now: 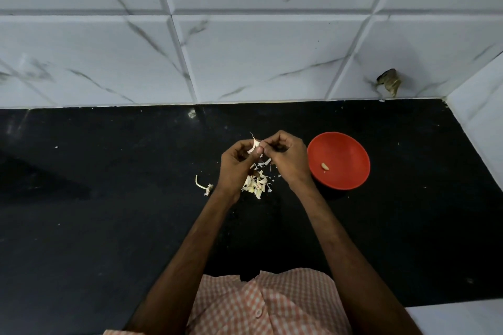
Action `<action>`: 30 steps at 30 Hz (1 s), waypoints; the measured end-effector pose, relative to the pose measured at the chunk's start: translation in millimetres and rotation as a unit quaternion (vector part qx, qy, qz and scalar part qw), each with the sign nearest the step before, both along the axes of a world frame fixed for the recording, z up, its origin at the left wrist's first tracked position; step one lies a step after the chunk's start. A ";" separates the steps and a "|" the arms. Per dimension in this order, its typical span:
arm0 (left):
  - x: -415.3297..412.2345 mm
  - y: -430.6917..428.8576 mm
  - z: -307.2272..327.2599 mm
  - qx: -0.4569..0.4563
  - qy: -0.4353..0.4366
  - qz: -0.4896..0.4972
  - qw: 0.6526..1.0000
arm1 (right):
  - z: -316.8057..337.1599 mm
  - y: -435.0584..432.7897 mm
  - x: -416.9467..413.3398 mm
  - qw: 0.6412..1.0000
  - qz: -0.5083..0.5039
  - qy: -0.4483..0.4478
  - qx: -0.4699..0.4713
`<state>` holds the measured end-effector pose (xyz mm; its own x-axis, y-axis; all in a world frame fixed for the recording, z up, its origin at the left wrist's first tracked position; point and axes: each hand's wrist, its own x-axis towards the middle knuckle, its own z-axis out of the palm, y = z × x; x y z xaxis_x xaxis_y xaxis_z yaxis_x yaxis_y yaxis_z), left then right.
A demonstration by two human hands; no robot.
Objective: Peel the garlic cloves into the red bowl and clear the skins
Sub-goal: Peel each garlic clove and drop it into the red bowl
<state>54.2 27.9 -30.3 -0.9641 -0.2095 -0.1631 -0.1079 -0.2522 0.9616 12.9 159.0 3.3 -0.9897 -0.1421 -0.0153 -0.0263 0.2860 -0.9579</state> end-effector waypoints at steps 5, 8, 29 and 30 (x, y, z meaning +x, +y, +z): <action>2.1 2.0 -2.3 0.033 -0.014 0.003 0.999 | -1.0 5.6 1.6 0.995 0.018 0.061 0.081; 1.8 2.1 -2.9 0.036 -0.009 -0.006 0.999 | -0.4 6.6 2.6 0.978 0.029 0.132 0.157; 1.7 4.2 1.5 -0.050 0.001 -0.022 0.999 | -2.6 13.7 -2.8 0.981 -0.006 0.182 0.072; 2.2 4.5 1.3 -0.038 -0.006 -0.015 0.999 | -3.3 14.2 -3.0 0.985 -0.004 0.164 0.056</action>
